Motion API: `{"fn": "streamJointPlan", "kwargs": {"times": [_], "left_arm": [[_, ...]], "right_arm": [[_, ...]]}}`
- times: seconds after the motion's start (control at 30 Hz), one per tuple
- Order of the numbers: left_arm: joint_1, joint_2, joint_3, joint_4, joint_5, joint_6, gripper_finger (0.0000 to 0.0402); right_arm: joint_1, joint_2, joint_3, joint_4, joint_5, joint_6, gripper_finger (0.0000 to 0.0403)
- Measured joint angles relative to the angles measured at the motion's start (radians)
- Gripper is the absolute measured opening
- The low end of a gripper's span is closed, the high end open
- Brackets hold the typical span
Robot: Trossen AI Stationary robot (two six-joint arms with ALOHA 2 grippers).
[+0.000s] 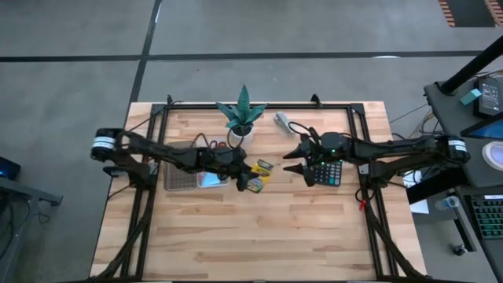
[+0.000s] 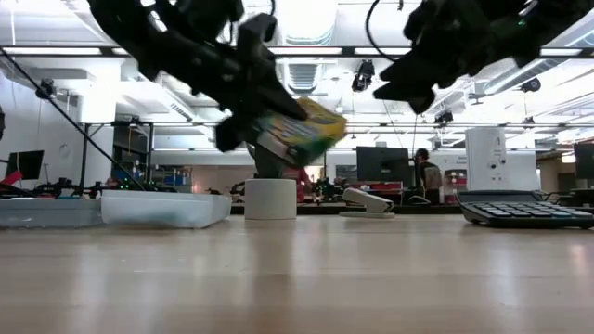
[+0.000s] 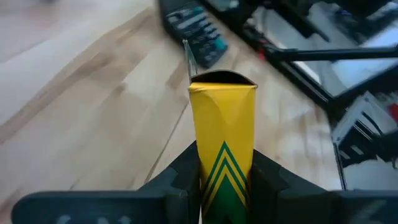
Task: Pack school essentials
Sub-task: Put the yellow crayon box into the white and black box
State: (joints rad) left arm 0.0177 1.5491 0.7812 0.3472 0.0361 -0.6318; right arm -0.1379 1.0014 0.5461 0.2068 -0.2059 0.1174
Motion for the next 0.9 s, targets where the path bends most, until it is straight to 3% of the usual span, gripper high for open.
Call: {"fn": "streamJointPlan", "kwargs": {"times": [0.2, 0.37, 0.53, 0.9], "left_arm": [[-0.032, -0.203, -0.001, -0.346, -0.182, -0.152, 0.0068], [-0.066, -0.355, -0.002, -0.638, -0.368, -0.315, 0.0068], [-0.073, -0.435, -0.003, -0.888, -0.489, -0.469, 0.0068], [-0.070, -0.353, -0.016, -0.934, -0.535, -0.580, 0.0068]], "right_arm": [[0.000, -0.098, -0.028, -0.052, 0.078, -0.065, 0.0201], [0.000, -0.138, -0.047, -0.053, 0.083, -0.089, 0.0201], [0.000, -0.150, -0.052, -0.052, 0.085, -0.095, 0.0201], [0.000, -0.148, -0.056, -0.052, 0.085, -0.119, 0.0201]]}}
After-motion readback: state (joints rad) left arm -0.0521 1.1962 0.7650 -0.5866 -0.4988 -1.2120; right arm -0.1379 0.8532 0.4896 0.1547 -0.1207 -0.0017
